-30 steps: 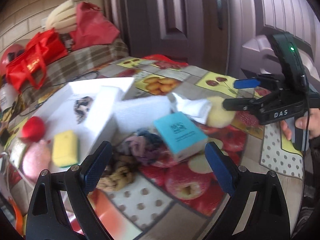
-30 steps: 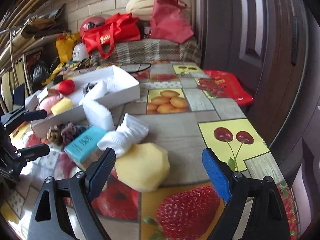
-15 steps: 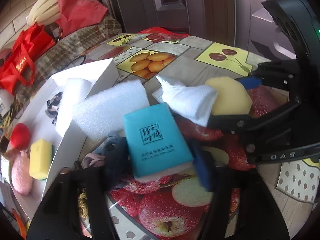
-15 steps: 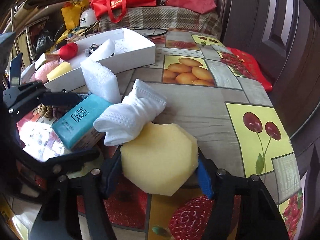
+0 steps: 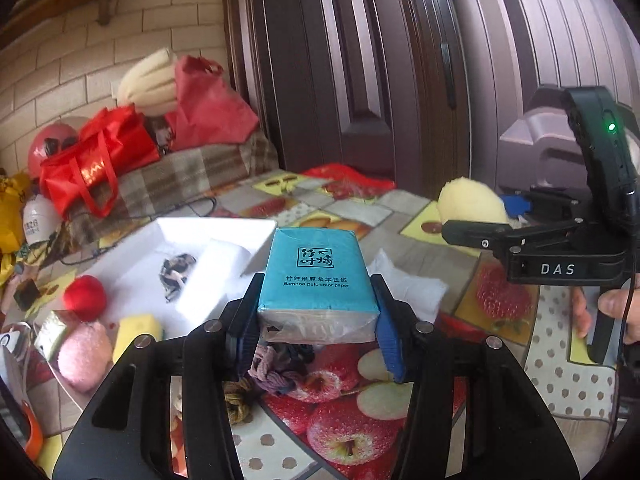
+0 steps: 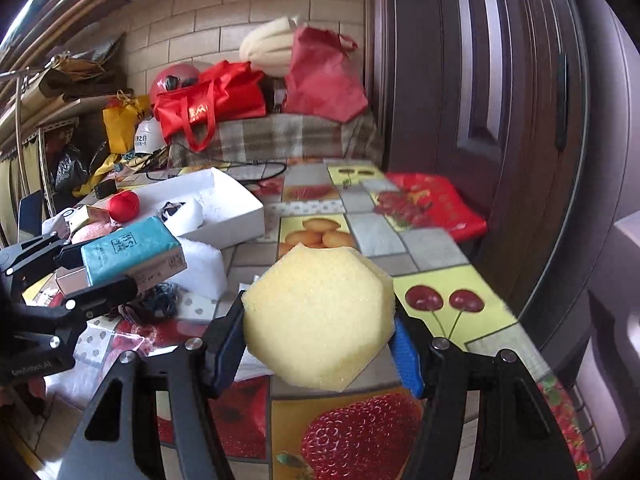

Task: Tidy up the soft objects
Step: 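Carry the blue pack and octagonal sponge to the white tray and release both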

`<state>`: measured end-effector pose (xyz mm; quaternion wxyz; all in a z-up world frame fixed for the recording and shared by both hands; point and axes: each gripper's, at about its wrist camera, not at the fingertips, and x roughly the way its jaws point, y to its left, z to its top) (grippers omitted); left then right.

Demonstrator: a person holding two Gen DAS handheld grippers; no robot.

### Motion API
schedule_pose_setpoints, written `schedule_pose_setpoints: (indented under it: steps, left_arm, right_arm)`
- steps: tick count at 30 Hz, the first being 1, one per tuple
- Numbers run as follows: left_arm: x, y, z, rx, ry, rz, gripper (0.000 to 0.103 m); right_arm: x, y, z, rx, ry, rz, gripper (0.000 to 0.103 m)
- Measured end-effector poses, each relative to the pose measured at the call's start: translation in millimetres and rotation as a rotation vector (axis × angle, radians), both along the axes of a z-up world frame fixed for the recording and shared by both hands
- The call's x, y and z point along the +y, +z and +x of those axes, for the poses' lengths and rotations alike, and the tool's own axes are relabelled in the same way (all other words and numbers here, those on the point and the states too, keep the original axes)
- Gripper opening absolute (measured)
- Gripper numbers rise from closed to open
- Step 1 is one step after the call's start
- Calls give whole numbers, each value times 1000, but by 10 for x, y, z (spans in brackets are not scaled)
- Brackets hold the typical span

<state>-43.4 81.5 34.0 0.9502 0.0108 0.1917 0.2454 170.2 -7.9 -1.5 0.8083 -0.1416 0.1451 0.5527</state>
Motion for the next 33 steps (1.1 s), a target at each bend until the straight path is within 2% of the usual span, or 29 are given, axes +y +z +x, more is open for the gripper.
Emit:
schedule_pose_setpoints:
  steps: [4, 9, 18, 27, 33]
  left_arm:
    - [26, 60, -156, -77, 31, 1, 50]
    - [161, 80, -255, -119, 95, -44, 50]
    - [373, 70, -475, -135, 195, -16, 50]
    - [571, 43, -693, -136, 261, 15, 50]
    - [850, 38, -827, -136, 348, 21, 50]
  right_arm:
    - [-20, 40, -3, 3, -17, 45, 64]
    - [3, 56, -74, -11, -7, 55, 64]
    - [289, -8, -289, 3, 68, -4, 64]
    - [369, -55, -480, -18, 105, -22, 64]
    - [432, -48, -568, -31, 109, -6, 64]
